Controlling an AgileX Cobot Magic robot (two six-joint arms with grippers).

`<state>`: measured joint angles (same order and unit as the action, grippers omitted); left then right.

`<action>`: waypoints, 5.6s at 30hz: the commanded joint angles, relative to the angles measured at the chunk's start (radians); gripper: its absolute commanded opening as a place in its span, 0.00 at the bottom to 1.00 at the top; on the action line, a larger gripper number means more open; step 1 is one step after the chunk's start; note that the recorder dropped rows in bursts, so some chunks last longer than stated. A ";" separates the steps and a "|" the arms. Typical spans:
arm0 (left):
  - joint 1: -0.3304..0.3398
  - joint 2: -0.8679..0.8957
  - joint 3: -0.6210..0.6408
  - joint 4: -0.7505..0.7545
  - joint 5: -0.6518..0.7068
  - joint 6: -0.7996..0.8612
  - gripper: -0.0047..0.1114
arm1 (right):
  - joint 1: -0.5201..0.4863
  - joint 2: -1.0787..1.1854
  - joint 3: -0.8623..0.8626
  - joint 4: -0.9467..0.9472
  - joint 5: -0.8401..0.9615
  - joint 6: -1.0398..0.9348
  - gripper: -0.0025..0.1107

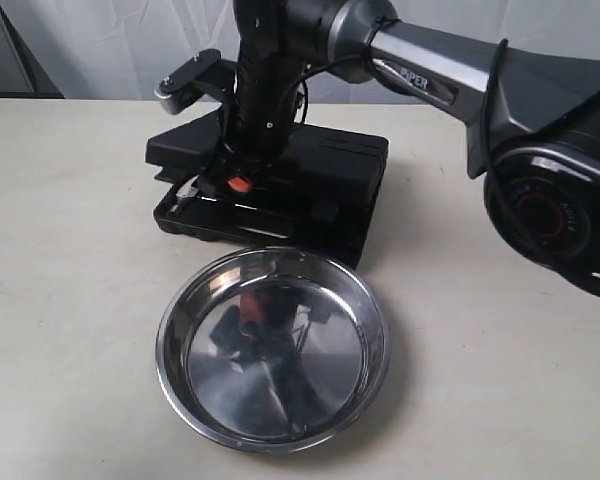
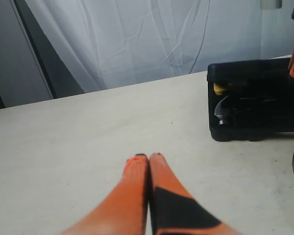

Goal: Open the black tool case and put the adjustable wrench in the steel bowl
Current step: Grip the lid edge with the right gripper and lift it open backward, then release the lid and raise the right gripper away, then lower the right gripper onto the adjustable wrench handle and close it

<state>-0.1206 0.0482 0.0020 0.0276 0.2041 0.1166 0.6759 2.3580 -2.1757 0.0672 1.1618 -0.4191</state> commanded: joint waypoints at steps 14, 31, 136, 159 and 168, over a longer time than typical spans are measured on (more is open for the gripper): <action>0.001 -0.007 -0.002 0.003 -0.010 -0.004 0.04 | -0.102 -0.162 -0.003 -0.309 -0.070 0.079 0.01; 0.001 -0.007 -0.002 0.003 -0.010 -0.004 0.04 | -0.357 -0.162 -0.003 -0.232 -0.109 0.079 0.01; 0.001 -0.007 -0.002 0.003 -0.010 -0.004 0.04 | -0.302 -0.076 0.336 0.120 -0.356 0.192 0.05; 0.001 -0.007 -0.002 0.003 -0.010 -0.004 0.04 | -0.298 0.055 0.336 0.011 -0.435 0.281 0.44; 0.001 -0.007 -0.002 0.003 -0.010 -0.004 0.04 | -0.298 0.078 0.336 0.015 -0.388 0.281 0.03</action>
<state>-0.1206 0.0482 0.0020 0.0276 0.2041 0.1166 0.3805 2.4042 -1.8499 0.0888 0.7332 -0.1445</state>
